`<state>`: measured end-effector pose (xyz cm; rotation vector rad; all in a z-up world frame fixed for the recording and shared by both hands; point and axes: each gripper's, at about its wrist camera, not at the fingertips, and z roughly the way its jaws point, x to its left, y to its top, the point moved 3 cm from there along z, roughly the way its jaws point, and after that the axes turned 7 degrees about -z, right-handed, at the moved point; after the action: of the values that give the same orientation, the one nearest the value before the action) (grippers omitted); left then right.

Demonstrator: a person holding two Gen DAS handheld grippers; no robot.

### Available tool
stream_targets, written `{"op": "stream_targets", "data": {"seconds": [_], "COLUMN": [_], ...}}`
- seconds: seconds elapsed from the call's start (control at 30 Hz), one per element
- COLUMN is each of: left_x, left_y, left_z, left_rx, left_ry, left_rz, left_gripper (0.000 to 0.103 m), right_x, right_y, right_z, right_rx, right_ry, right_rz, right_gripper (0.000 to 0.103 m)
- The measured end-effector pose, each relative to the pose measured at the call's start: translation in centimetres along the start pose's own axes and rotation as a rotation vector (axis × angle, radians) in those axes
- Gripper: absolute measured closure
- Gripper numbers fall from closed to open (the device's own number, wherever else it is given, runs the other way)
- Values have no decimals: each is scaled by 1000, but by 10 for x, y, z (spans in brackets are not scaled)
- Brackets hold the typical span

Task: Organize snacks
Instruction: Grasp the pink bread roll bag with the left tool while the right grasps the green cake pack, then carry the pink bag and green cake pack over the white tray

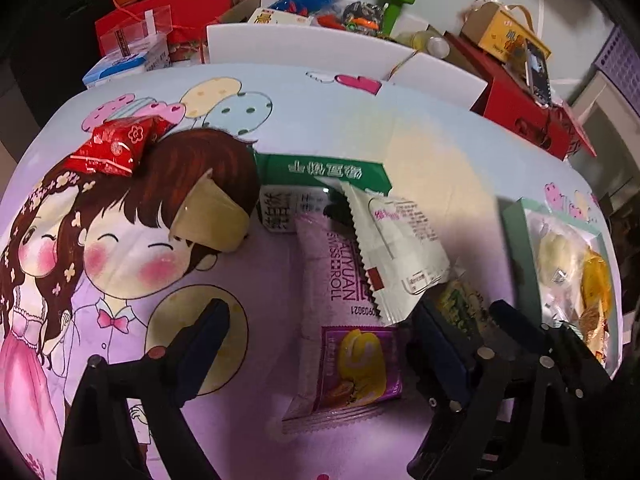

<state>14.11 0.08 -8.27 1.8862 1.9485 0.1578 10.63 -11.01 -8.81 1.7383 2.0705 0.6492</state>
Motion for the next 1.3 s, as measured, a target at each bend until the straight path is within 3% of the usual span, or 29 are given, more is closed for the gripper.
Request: {"op": "stream_targets", "data": {"seconds": [0.03,0.13,0.23,0.43,0.73,1.3], "left_x": [1,3,1,10,23,1], "left_y": [0,-1,-2,-4,-5,1], "left_z": [1,0,-2,-6,-20,-68], "left_rx": [2,4,1,11,-11,-140], "left_ry": [5,-12,-34,-34,24,7], "left_rz": [-2,-11,-3,-15,-41,1], "left_gripper": [24,38,60,63,64,64], "right_x": [-1,-4,-4,-4,-4,-30], "right_y": [0,0,0,0,-2,-6], "right_z": [-1,-3,-4,-8,-19,-83], "right_rx": [-1,-5,-6,-8,-21,-132], "right_ry": [2,9,15,14,16,-22], "right_rz": [2,17,16,13,9,77], "right_gripper": [24,33,35,40,42,42]}}
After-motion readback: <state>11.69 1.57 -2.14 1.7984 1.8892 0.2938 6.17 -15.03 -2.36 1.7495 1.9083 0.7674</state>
